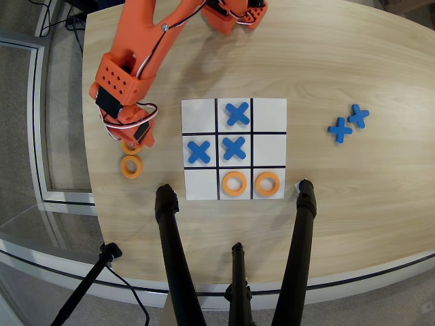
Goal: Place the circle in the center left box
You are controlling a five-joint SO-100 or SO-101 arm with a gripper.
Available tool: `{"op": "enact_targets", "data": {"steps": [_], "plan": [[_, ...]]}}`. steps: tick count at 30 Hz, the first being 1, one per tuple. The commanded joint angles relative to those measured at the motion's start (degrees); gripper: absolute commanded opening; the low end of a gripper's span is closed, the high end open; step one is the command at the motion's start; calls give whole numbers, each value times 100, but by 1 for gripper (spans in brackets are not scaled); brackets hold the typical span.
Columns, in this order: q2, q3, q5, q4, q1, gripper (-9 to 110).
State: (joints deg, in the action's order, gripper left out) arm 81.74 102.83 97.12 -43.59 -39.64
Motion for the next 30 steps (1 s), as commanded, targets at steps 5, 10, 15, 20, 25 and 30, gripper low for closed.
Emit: {"op": "enact_targets", "data": {"steps": [5,10,15,20,25,30], "plan": [[-158,-281,-26,97,105,20],[-413,-527,-114,167,229,20],[-729,-993,-158,255,202,20],[-1037,-1512,-132,255,26,20],[-1222,-1687,-105,229,-62,20],[-1283,-1521,-97,229,-44,20]]}}
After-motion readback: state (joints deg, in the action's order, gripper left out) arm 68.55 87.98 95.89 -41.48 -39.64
